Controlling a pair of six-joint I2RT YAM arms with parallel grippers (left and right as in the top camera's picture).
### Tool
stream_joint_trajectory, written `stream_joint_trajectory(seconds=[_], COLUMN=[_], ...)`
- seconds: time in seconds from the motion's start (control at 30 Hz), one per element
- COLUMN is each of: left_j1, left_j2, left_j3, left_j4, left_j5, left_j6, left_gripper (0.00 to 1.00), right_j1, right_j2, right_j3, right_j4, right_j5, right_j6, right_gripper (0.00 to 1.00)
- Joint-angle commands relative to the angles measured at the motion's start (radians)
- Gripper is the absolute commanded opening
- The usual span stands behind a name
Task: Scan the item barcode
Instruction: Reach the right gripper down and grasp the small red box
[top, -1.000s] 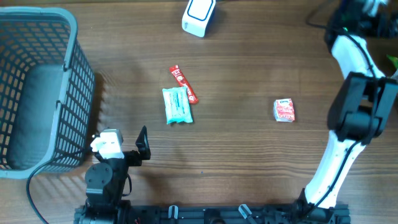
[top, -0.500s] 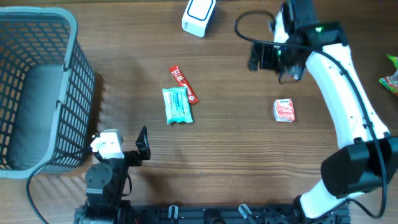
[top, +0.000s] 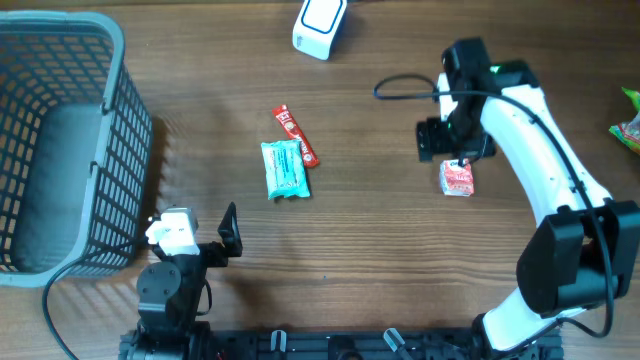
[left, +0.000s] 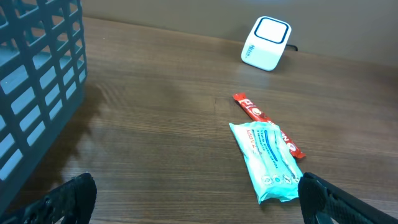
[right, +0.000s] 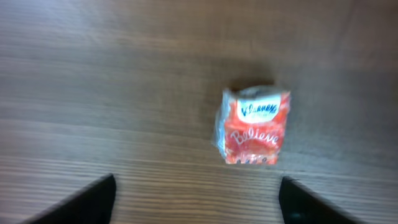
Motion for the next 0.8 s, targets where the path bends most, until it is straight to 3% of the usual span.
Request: stream_joint_trajectory(seconds=[0.0,0.03,0.17,0.33,0.5,0.77], left_j1=[0.002,0.002,0.002,0.002,0.002,0.002], left_j2=[-0.005,-0.005,-0.005,-0.005,-0.005,-0.005], left_j3=[-0.009,-0.009,-0.009,-0.009,-0.009,-0.009], left_j4=[0.003,0.003,0.003,0.003,0.003,0.003], left_j5=[-0.005,-0.005,-0.005,-0.006,-0.005,-0.005], left_j6=[-0.01,-0.01,-0.01,-0.01,-0.01,-0.01], left_gripper=[1.0,1.0,1.0,1.0,1.0,1.0], right_j1=[-0.003,-0.004,-0.036,-0.128,-0.184,-0.07], right_j2=[0.015,0.015,0.015,0.017,0.028,0.028], right_j3=[-0.137,-0.158,-0.215,-0.348,-0.398,-0.394], right_j4=[0.047,0.059,0.09,0.313,0.412,0.456], right_j5=[0.146,0.192,0.359,0.317,0.033,-0.541], right_j6=[0.186,0.251,0.507,0.482,0.407,0.412], right_gripper=[0.09,0.04,0.04,0.04,0.04,0.04])
